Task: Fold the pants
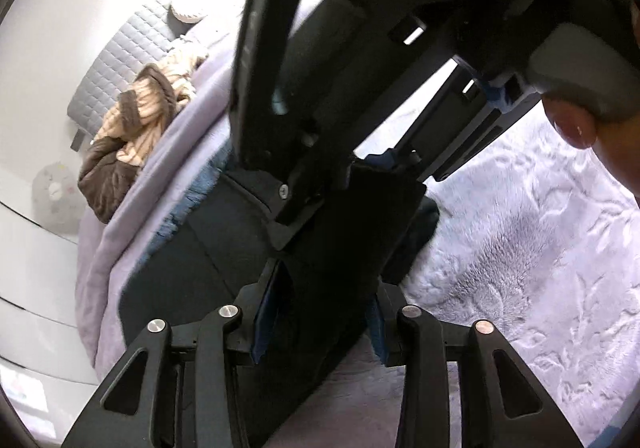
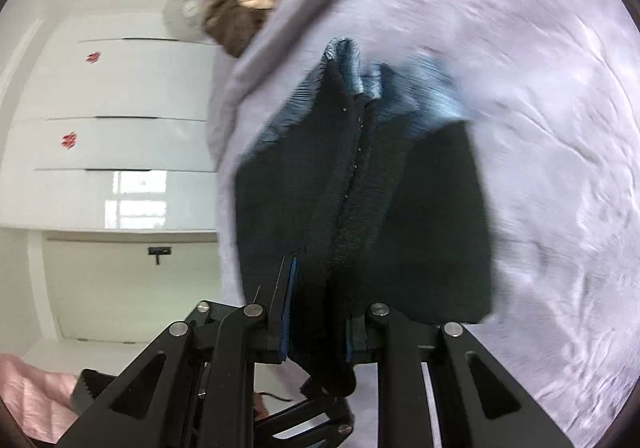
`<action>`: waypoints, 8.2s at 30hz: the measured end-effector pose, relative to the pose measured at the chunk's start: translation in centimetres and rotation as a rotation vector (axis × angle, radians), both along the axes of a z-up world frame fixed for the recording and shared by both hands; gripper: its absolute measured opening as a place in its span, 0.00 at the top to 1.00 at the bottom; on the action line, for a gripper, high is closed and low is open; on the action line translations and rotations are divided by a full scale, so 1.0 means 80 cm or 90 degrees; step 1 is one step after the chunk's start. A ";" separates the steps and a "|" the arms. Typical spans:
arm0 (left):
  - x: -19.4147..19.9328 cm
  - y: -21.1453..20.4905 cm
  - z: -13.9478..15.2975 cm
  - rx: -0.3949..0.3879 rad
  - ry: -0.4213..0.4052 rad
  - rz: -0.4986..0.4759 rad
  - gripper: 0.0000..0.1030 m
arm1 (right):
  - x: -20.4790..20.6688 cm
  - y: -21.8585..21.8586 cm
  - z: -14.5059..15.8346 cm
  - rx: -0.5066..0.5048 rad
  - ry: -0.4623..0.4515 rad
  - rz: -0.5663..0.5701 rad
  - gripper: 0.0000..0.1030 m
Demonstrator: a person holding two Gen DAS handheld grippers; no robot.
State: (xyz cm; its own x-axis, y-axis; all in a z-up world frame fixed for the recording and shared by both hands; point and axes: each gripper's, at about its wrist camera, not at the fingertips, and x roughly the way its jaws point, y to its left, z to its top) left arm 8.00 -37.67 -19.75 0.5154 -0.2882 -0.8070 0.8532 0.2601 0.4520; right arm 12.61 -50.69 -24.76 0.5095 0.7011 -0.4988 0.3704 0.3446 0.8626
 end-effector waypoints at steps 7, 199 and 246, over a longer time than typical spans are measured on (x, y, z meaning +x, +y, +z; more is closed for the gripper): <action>0.000 0.030 0.017 -0.007 0.057 0.008 0.38 | -0.007 -0.003 -0.014 -0.020 0.020 -0.006 0.72; 0.208 0.252 0.002 -0.178 0.585 0.407 0.33 | -0.023 0.016 -0.034 0.070 0.043 0.027 0.55; 0.070 0.221 0.072 -0.044 0.288 0.520 0.00 | -0.032 0.136 0.079 -0.418 0.144 0.146 0.07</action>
